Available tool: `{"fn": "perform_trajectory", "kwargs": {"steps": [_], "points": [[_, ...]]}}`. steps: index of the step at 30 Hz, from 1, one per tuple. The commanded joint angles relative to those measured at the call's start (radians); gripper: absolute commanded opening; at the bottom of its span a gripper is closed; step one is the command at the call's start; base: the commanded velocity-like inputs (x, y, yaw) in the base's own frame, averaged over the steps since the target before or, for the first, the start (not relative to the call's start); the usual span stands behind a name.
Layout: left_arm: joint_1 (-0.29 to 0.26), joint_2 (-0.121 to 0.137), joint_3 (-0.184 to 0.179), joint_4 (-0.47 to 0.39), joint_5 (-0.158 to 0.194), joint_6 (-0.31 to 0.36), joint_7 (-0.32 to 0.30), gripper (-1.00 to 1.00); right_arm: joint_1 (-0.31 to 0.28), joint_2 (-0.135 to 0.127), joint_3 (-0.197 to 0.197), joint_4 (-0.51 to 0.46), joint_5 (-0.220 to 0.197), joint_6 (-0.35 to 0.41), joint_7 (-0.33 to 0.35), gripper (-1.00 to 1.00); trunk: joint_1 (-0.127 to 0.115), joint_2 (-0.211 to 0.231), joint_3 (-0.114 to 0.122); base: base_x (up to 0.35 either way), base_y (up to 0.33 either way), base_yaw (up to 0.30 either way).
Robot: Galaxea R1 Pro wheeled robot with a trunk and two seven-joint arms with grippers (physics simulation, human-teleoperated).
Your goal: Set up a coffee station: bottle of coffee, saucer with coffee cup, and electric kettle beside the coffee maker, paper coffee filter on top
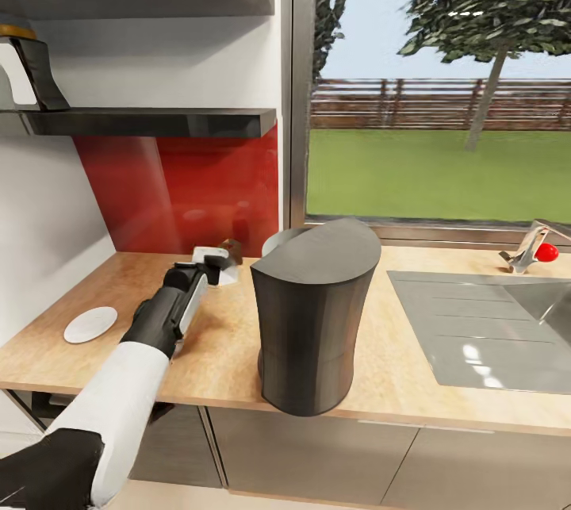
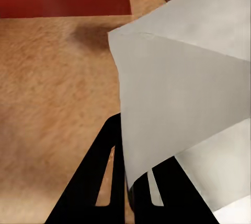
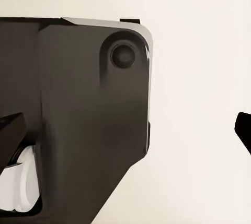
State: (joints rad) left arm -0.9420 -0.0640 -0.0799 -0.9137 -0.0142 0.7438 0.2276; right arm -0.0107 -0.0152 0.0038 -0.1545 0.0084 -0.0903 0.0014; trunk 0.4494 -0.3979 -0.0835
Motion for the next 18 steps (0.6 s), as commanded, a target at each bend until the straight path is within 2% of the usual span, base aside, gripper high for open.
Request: {"fn": "perform_trajectory", "kwargs": {"steps": [1, 8, 10, 18], "points": [[-0.022, 0.002, 0.010, -0.001, -0.003, 0.030, -0.002, -1.00, -0.001, 0.000, 0.000, 0.000, 0.001, -0.003, 0.000, 1.00, 0.001, -0.002, -0.002, 0.000, 0.000, 0.000], [-0.153, 0.011, 0.106, -0.002, 0.001, 0.198, -0.005, -1.00, -0.001, 0.001, 0.001, 0.000, 0.001, -0.004, 0.000, 1.00, 0.001, -0.002, -0.002, 0.000, 0.000, 0.000], [-0.183, 0.011, 0.131, -0.001, 0.003, 0.227, -0.005, -1.00, -0.001, 0.001, 0.001, 0.000, 0.001, -0.005, 0.000, 1.00, 0.001, -0.002, -0.002, 0.000, 0.000, 0.000], [-0.279, 0.010, 0.208, 0.000, 0.034, 0.263, -0.002, -1.00, -0.001, 0.001, 0.001, 0.000, 0.001, -0.005, 0.001, 1.00, 0.001, -0.002, -0.002, 0.000, 0.000, 0.000]]}}
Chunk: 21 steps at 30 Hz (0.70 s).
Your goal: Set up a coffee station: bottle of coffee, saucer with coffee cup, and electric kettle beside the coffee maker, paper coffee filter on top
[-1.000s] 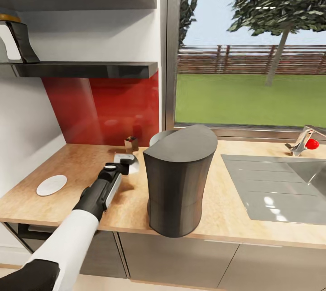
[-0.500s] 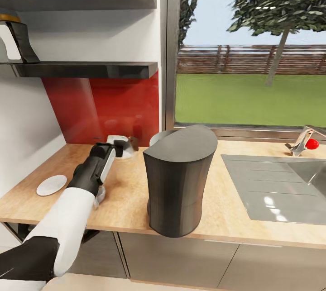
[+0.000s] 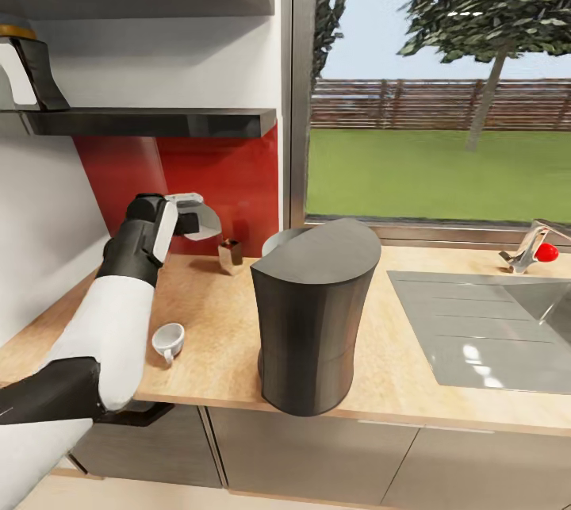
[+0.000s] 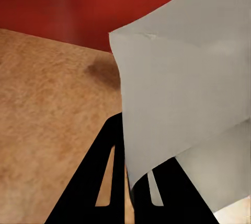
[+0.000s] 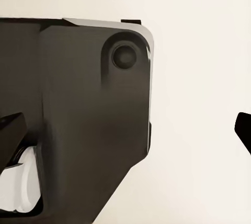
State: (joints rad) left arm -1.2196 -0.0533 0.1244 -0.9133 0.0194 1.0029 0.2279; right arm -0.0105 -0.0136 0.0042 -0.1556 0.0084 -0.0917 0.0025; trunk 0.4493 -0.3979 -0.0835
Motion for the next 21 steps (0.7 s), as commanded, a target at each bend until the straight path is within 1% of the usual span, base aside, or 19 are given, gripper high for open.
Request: {"fn": "perform_trajectory", "kwargs": {"steps": [1, 3, 6, 8, 9, 10, 11, 12, 13, 15, 16, 18, 20, 21], "points": [[-0.008, -0.002, 0.006, 0.000, 0.001, 0.006, -0.002, -1.00, -0.001, 0.000, 0.000, 0.001, 0.001, -0.003, 0.000, 1.00, 0.001, -0.002, -0.002, 0.000, 0.000, 0.000], [-0.035, -0.007, 0.013, 0.005, 0.004, 0.010, -0.001, -1.00, -0.001, 0.000, 0.000, 0.001, 0.001, -0.003, 0.000, 1.00, 0.001, -0.002, -0.002, 0.000, 0.000, 0.000], [-0.057, -0.011, 0.022, 0.012, 0.005, 0.012, 0.002, -1.00, -0.001, 0.000, -0.001, 0.001, 0.001, -0.003, 0.000, 1.00, 0.001, -0.002, -0.002, 0.000, 0.000, 0.000], [-0.074, -0.013, 0.043, 0.015, 0.005, 0.013, 0.005, -1.00, -0.001, 0.000, -0.001, 0.001, 0.001, -0.003, 0.000, 1.00, 0.001, -0.002, -0.002, 0.000, 0.000, 0.000], [-0.086, -0.014, 0.063, 0.018, 0.004, 0.014, 0.007, -1.00, -0.001, 0.000, -0.001, 0.001, 0.001, -0.003, 0.000, 1.00, 0.001, -0.002, -0.002, 0.000, 0.000, 0.000], [-0.092, -0.015, 0.074, 0.020, 0.004, 0.015, 0.008, -1.00, -0.001, 0.000, -0.001, 0.001, 0.001, -0.003, -0.001, 1.00, 0.001, -0.002, -0.002, 0.000, 0.000, 0.000], [-0.106, -0.016, 0.099, 0.029, 0.004, 0.016, 0.012, -1.00, -0.001, 0.000, -0.001, 0.001, 0.001, -0.003, -0.001, 1.00, 0.001, -0.002, -0.002, 0.000, 0.000, 0.000], [-0.119, -0.017, 0.126, 0.042, 0.003, 0.016, 0.018, -1.00, -0.001, -0.001, -0.001, 0.001, 0.000, -0.003, -0.002, 1.00, 0.001, -0.002, -0.002, 0.000, 0.000, 0.000], [-0.137, -0.018, 0.171, 0.061, 0.003, 0.017, 0.036, -1.00, -0.001, -0.001, -0.002, 0.001, 0.000, -0.002, -0.004, 1.00, 0.001, -0.002, -0.002, 0.000, 0.000, 0.000], [-0.154, -0.018, 0.226, 0.078, 0.002, 0.017, 0.079, -1.00, -0.001, -0.002, -0.002, 0.001, 0.000, -0.002, -0.005, 1.00, 0.001, -0.002, -0.002, 0.000, 0.000, 0.000], [-0.157, -0.019, 0.236, 0.081, 0.002, 0.017, 0.092, -1.00, -0.001, -0.002, -0.002, 0.002, -0.001, -0.002, -0.005, 1.00, 0.001, -0.002, -0.002, 0.000, 0.000, 0.000], [-0.168, -0.020, 0.261, 0.091, 0.004, 0.017, 0.142, -1.00, -0.002, -0.002, -0.002, 0.002, -0.001, -0.002, -0.005, 1.00, 0.001, -0.002, -0.002, 0.000, 0.000, 0.000], [-0.173, -0.019, 0.272, 0.102, 0.005, 0.017, 0.172, -1.00, -0.001, -0.002, -0.002, 0.002, -0.001, -0.002, -0.006, 1.00, 0.001, -0.002, -0.002, 0.000, 0.000, -0.042], [-0.174, -0.019, 0.274, 0.104, 0.005, 0.017, 0.176, -1.00, -0.002, -0.002, -0.002, 0.002, -0.001, -0.002, -0.006, 1.00, 0.001, -0.002, -0.002, 0.000, 0.000, -0.100]]}}
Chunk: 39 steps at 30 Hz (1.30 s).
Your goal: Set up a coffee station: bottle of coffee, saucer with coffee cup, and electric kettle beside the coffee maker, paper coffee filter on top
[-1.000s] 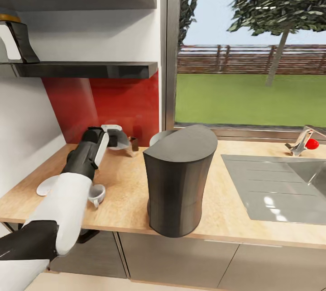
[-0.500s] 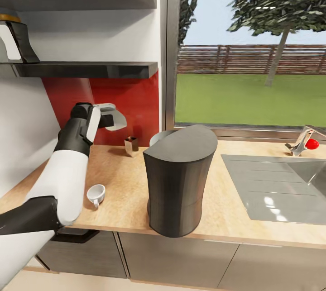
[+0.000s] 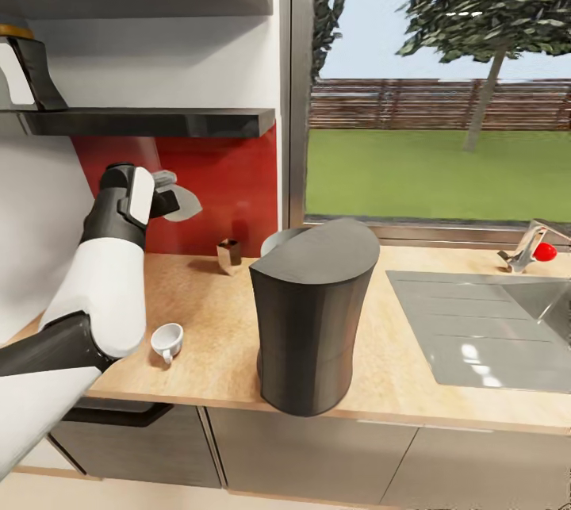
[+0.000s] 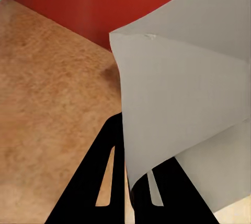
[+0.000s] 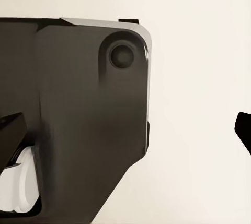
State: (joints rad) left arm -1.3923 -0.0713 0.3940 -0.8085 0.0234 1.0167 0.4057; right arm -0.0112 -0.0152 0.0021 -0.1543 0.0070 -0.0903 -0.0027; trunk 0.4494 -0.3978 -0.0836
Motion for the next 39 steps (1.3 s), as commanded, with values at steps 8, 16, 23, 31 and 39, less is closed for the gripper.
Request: {"fn": "perform_trajectory", "kwargs": {"steps": [8, 16, 23, 31, 39], "points": [[0.004, 0.005, -0.005, 0.009, 0.090, 0.008, 0.007, -1.00, -0.001, -0.003, 0.002, 0.001, 0.002, -0.003, 0.000, 1.00, 0.001, -0.002, -0.002, 0.000, 0.000, -0.224], [0.014, 0.016, -0.045, 0.008, 0.132, 0.009, -0.006, -1.00, 0.000, -0.006, 0.001, 0.001, 0.002, -0.003, -0.002, 1.00, 0.001, -0.002, -0.002, 0.000, 0.000, -0.206], [0.016, 0.015, -0.130, 0.008, 0.134, 0.010, -0.011, -1.00, -0.001, -0.005, 0.001, -0.002, 0.003, -0.002, -0.002, 1.00, 0.001, -0.002, -0.002, 0.000, 0.098, -0.022], [0.016, 0.029, -0.141, 0.008, 0.134, 0.010, -0.062, -1.00, -0.001, -0.004, 0.003, 0.000, 0.003, -0.004, 0.001, 1.00, 0.001, -0.002, -0.002, 0.000, 0.202, -0.001], [0.006, 0.208, -0.411, 0.104, 0.133, 0.010, -0.528, -1.00, -0.001, -0.003, 0.003, 0.001, 0.004, -0.005, 0.000, 1.00, 0.001, -0.002, -0.002, 0.000, 0.010, 0.000]]}}
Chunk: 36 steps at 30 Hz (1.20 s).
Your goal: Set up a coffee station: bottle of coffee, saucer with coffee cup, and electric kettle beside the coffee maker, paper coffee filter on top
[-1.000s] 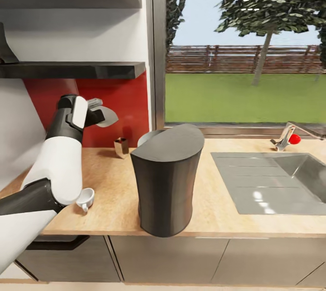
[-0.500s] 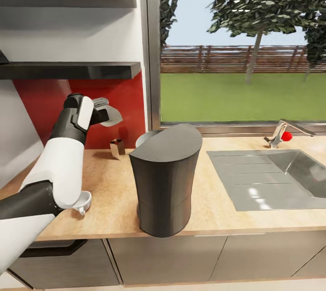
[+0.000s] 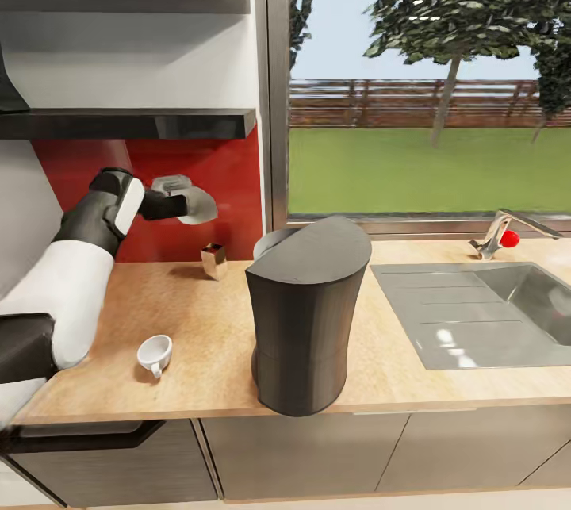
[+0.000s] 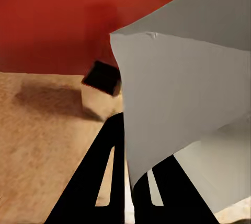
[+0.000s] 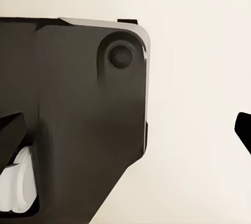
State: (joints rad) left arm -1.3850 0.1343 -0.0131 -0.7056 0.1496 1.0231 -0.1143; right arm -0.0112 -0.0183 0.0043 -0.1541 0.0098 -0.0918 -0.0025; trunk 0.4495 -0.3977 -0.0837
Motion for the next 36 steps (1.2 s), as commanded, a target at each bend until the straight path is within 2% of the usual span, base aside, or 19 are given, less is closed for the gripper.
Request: {"fn": "perform_trajectory", "kwargs": {"steps": [1, 3, 5, 7, 10, 11, 12, 14, 16, 17, 18, 19, 20, 21, 23, 25, 28, 31, 36], "points": [[-0.020, 0.041, -0.054, 0.062, 0.003, 0.003, -0.141, -1.00, 0.000, 0.000, 0.000, 0.001, 0.001, -0.003, 0.000, 1.00, 0.001, -0.002, -0.002, 0.000, 0.000, 0.000], [-0.039, 0.065, -0.082, 0.110, -0.001, 0.004, -0.231, -1.00, 0.000, 0.000, 0.000, 0.000, 0.001, -0.003, 0.000, 1.00, 0.001, -0.002, -0.002, 0.000, 0.000, 0.000], [-0.055, 0.080, -0.101, 0.147, -0.003, 0.005, -0.289, -1.00, 0.000, 0.000, 0.000, 0.000, 0.001, -0.003, -0.001, 1.00, 0.001, -0.002, -0.002, 0.000, 0.000, 0.000], [-0.065, 0.085, -0.119, 0.162, -0.003, 0.006, -0.308, -1.00, 0.000, 0.000, 0.000, 0.000, 0.001, -0.003, -0.001, 1.00, 0.001, -0.002, -0.002, 0.000, 0.000, 0.000], [-0.098, 0.088, -0.197, 0.209, -0.003, 0.013, -0.325, -1.00, 0.000, 0.000, 0.000, 0.001, 0.001, -0.003, -0.001, 1.00, 0.001, -0.002, -0.002, 0.000, 0.000, 0.000], [-0.126, 0.088, -0.248, 0.259, -0.002, 0.016, -0.337, -1.00, -0.001, 0.000, 0.000, 0.001, 0.001, -0.003, -0.001, 1.00, 0.001, -0.002, -0.002, 0.000, 0.000, 0.000], [-0.190, 0.089, -0.322, 0.361, -0.002, 0.017, -0.409, -1.00, 0.000, 0.000, 0.000, 0.000, 0.001, -0.003, -0.001, 1.00, 0.001, -0.002, -0.002, 0.000, 0.000, 0.000], [-0.236, 0.089, -0.385, 0.429, -0.007, 0.014, -0.504, -1.00, -0.001, 0.000, 0.000, 0.000, 0.001, -0.004, -0.001, 1.00, 0.001, -0.002, -0.002, 0.000, 0.000, 0.000], [-0.263, 0.089, -0.483, 0.461, -0.024, 0.011, -0.609, -1.00, -0.001, 0.000, 0.000, 0.000, 0.001, -0.003, -0.001, 1.00, 0.001, -0.002, -0.002, 0.000, 0.000, 0.000], [-0.267, 0.089, -0.512, 0.465, -0.030, 0.010, -0.638, -1.00, -0.001, 0.000, 0.000, 0.000, 0.001, -0.003, -0.001, 1.00, 0.001, -0.002, -0.002, 0.000, 0.000, 0.000], [-0.275, 0.087, -0.610, 0.472, -0.045, 0.007, -0.741, -1.00, -0.001, 0.000, 0.000, 0.000, 0.001, -0.003, -0.001, 1.00, 0.001, -0.002, -0.002, 0.000, 0.000, 0.000], [-0.289, 0.086, -0.734, 0.475, -0.063, 0.003, -0.911, -1.00, -0.001, 0.000, 0.000, 0.000, 0.001, -0.003, -0.001, 1.00, 0.001, -0.002, -0.002, 0.000, 0.000, 0.000], [-0.304, 0.084, -0.814, 0.477, -0.079, 0.001, -1.043, -1.00, -0.001, 0.000, 0.000, 0.000, 0.001, -0.003, -0.001, 1.00, 0.001, -0.002, -0.002, 0.000, 0.000, 0.000], [-0.325, 0.079, -0.881, 0.478, -0.105, -0.001, -1.161, -1.00, -0.001, 0.001, 0.000, 0.000, 0.001, -0.003, -0.001, 1.00, 0.001, -0.002, -0.002, 0.000, 0.000, 0.000], [-0.361, 0.074, -0.947, 0.478, -0.158, -0.003, -1.303, -1.00, 0.000, 0.001, 0.000, -0.001, 0.001, -0.003, -0.001, 1.00, 0.001, -0.002, -0.002, 0.000, 0.000, 0.000], [-0.391, 0.075, -0.972, 0.478, -0.208, -0.005, -1.396, -1.00, -0.001, 0.001, 0.000, -0.001, 0.001, -0.003, -0.001, 1.00, 0.001, -0.002, -0.002, 0.000, 0.000, 0.000], [-0.415, 0.078, -0.980, 0.479, -0.257, -0.006, -1.456, -1.00, -0.001, 0.001, 0.000, -0.001, 0.001, -0.003, -0.001, 1.00, 0.001, -0.002, -0.002, 0.000, 0.000, 0.000], [-0.449, 0.076, -0.983, 0.479, -0.310, -0.019, -1.456, -1.00, -0.001, 0.002, 0.000, -0.001, 0.000, -0.003, -0.001, 1.00, 0.001, -0.002, -0.002, 0.000, 0.000, 0.000], [-0.501, 0.068, -0.985, 0.478, -0.337, -0.030, -1.456, -1.00, 0.000, 0.003, 0.000, 0.000, 0.000, -0.003, -0.001, 1.00, 0.001, -0.002, -0.002, 0.000, 0.000, 0.000]]}}
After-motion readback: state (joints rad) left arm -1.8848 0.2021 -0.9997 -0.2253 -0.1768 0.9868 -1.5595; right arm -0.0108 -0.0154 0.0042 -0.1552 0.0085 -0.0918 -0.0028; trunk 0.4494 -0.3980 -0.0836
